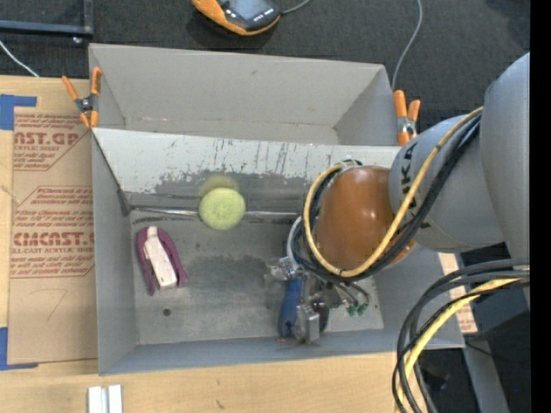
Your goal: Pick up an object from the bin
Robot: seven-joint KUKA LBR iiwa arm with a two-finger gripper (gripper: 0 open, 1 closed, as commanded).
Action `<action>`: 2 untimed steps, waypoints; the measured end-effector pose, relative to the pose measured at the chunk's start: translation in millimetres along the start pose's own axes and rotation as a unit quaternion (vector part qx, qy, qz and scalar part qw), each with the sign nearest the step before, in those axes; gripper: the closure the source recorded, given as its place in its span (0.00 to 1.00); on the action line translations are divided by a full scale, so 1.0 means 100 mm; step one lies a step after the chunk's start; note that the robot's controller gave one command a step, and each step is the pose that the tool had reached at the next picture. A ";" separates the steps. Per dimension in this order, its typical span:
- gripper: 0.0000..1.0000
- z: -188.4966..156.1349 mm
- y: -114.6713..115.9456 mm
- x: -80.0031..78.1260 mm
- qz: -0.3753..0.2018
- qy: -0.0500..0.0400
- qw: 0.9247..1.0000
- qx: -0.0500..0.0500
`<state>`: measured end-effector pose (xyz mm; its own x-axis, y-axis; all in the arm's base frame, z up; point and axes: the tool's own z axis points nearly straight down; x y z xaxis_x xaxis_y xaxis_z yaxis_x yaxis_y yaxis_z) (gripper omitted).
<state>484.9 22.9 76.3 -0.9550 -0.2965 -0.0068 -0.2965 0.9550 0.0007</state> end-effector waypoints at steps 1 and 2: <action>0.00 -0.65 -0.72 -0.92 -0.021 -0.002 1.000 0.002; 0.00 -0.01 0.00 -0.03 0.000 -0.005 1.000 0.000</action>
Offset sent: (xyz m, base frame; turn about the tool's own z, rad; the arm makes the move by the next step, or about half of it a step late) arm 0.0000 0.0000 0.0000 0.0000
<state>487.5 24.2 77.4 -0.9550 -0.2962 -0.0171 -0.2962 0.9551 0.0001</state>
